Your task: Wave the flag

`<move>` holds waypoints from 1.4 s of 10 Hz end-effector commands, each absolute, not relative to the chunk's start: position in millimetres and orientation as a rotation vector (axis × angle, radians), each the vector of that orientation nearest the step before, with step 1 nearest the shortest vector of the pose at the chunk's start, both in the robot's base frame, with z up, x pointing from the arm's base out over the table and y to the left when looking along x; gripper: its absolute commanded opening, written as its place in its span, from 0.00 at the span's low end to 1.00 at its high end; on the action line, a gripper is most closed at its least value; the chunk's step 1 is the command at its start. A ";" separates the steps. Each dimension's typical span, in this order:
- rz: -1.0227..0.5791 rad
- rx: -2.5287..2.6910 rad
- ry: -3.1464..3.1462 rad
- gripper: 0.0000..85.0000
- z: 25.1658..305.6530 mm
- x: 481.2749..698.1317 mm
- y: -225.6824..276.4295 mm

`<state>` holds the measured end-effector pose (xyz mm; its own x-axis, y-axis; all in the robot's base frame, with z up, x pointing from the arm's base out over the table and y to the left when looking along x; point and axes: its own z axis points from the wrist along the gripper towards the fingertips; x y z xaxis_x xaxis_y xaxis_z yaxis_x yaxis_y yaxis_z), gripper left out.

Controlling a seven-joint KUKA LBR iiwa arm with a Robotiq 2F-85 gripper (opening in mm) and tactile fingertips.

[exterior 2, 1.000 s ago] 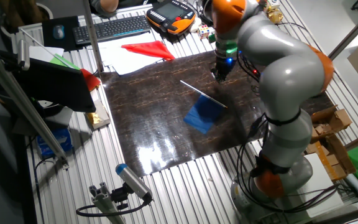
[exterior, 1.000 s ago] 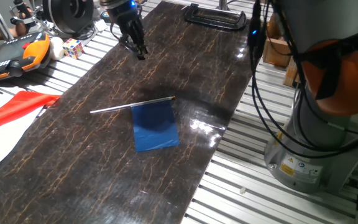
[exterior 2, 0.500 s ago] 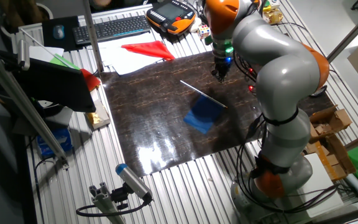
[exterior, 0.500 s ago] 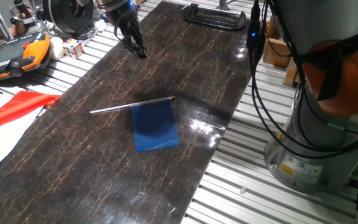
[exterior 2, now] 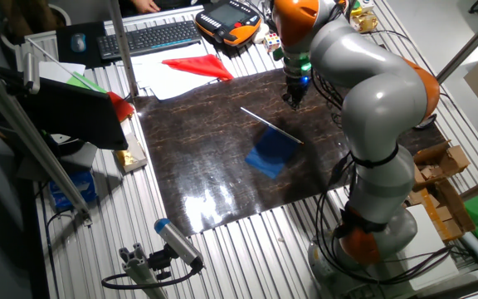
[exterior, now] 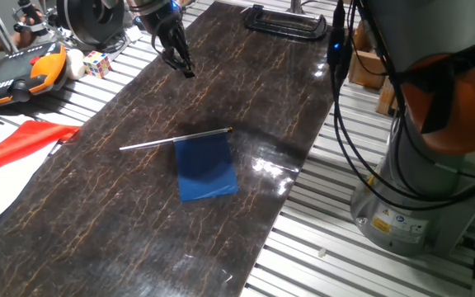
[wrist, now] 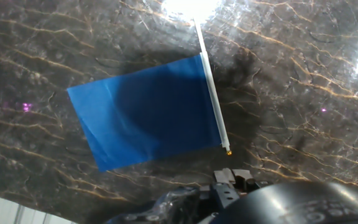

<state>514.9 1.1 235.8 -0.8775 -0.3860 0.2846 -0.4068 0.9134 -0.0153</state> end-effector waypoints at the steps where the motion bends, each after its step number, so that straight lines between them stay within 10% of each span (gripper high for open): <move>1: 0.109 0.588 -2.801 0.01 235.8 514.8 1.0; 7: -0.107 0.425 -2.885 0.01 235.8 514.8 1.0; 14: 0.012 0.370 -2.992 0.01 235.8 514.8 1.0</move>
